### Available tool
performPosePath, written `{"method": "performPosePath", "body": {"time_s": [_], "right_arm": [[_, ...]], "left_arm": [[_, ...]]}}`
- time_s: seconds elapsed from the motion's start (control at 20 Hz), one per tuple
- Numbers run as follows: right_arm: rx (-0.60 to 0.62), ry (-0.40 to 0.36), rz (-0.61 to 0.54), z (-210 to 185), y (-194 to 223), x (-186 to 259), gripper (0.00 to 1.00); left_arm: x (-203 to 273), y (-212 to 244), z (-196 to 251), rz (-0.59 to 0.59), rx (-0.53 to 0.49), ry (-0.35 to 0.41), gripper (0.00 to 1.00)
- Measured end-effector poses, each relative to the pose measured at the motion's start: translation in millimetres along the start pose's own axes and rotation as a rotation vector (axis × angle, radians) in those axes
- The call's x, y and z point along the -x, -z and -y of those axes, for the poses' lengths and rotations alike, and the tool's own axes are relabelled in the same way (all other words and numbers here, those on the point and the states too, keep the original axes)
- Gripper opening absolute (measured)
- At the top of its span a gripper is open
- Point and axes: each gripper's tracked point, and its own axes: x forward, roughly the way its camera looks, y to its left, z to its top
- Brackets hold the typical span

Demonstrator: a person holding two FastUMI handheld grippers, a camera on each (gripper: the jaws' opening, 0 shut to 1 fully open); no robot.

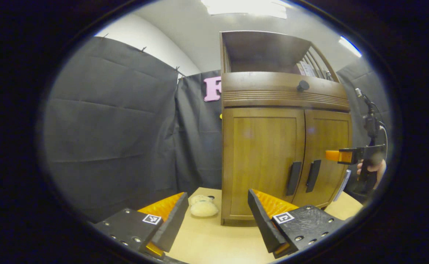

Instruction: Open the right door of the double-door shoe cabinet with the right hand, and open the left door with the left hand.

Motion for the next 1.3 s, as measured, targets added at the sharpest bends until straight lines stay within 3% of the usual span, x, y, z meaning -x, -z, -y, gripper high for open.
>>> {"method": "performPosePath", "body": {"time_s": [0.35, 0.5, 0.55, 0.6, 0.7, 0.8, 0.85, 0.9, 1.0, 1.25, 1.3], "right_arm": [[-0.030, 0.071, -0.057, -21.7, 36.6, -26.1, 0.92], [-0.025, 0.089, -0.096, -21.3, 48.2, -38.1, 0.93], [-0.012, 0.093, -0.106, -22.3, 51.9, -40.7, 0.93], [-0.002, 0.098, -0.110, -24.1, 55.1, -40.7, 0.89], [0.000, 0.094, -0.107, -26.1, 53.8, -42.0, 0.87], [0.009, 0.103, -0.104, -24.7, 45.4, -38.0, 0.82], [0.014, 0.103, -0.102, -27.6, 41.8, -36.7, 0.78], [0.019, 0.099, -0.109, -30.4, 38.9, -36.3, 0.75], [0.049, 0.120, -0.119, -28.2, 41.7, -36.6, 0.67], [0.049, 0.129, -0.128, -18.0, 46.1, -38.6, 0.34], [0.053, 0.127, -0.127, -18.5, 46.2, -37.7, 0.34]], "left_arm": [[-15.1, 34.8, -36.6, -0.036, 0.025, 0.056, 0.97], [-18.3, 39.7, -47.2, -0.042, 0.030, 0.057, 0.93], [-15.8, 40.6, -47.4, -0.043, 0.035, 0.058, 0.99], [-14.4, 42.3, -49.5, -0.047, 0.042, 0.060, 0.93], [-15.9, 51.7, -58.1, -0.060, 0.056, 0.046, 0.94], [-13.5, 51.0, -62.6, -0.052, 0.082, 0.047, 1.00], [-8.7, 52.3, -63.4, -0.052, 0.090, 0.047, 0.87], [-6.5, 54.0, -65.2, -0.056, 0.093, 0.046, 0.99], [-5.6, 59.0, -66.7, -0.066, 0.092, 0.040, 0.99], [8.7, 57.3, -61.1, -0.066, 0.089, 0.041, 0.99], [8.7, 58.6, -59.2, -0.072, 0.090, 0.043, 0.94]]}}
